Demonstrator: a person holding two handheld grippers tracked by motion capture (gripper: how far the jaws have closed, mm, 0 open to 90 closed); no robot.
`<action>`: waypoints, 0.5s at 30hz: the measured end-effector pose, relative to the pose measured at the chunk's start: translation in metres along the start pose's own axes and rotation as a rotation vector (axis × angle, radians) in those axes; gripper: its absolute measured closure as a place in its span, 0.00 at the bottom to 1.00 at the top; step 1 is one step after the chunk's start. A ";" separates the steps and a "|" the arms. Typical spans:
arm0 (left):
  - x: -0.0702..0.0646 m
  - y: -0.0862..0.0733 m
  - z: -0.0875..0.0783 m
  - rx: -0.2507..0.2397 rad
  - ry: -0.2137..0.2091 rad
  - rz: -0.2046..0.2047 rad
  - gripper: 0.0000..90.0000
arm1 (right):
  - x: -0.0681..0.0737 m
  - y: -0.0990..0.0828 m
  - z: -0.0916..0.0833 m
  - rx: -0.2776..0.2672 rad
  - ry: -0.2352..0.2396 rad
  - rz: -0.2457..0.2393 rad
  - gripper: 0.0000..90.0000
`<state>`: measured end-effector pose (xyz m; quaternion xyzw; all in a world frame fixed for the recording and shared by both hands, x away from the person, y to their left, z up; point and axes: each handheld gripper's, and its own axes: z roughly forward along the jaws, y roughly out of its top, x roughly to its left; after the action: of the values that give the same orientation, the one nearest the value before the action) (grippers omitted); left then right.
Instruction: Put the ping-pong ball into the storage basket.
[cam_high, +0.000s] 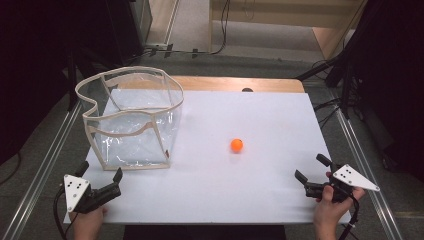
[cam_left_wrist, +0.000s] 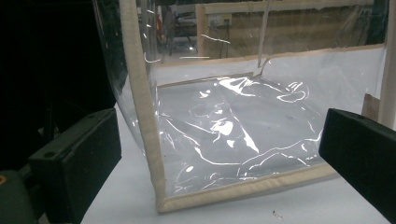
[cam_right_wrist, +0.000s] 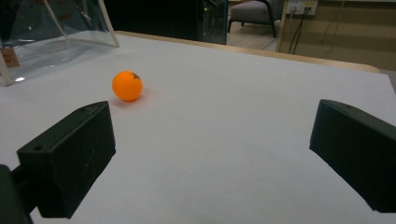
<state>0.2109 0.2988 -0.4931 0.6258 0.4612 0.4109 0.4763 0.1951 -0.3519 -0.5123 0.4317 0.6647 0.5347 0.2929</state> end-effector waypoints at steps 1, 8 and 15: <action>0.000 0.000 0.000 0.000 0.000 0.000 0.00 | 0.000 0.000 0.001 0.002 0.009 -0.003 0.00; -0.002 0.000 0.001 0.002 0.001 0.011 0.00 | -0.003 -0.001 0.003 0.029 0.062 0.033 0.00; -0.002 0.000 0.000 -0.004 0.005 0.011 0.00 | 0.001 0.003 0.010 0.028 0.111 0.040 0.00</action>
<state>0.2107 0.2971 -0.4934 0.6265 0.4580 0.4159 0.4741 0.2038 -0.3465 -0.5116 0.4188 0.6786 0.5542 0.2384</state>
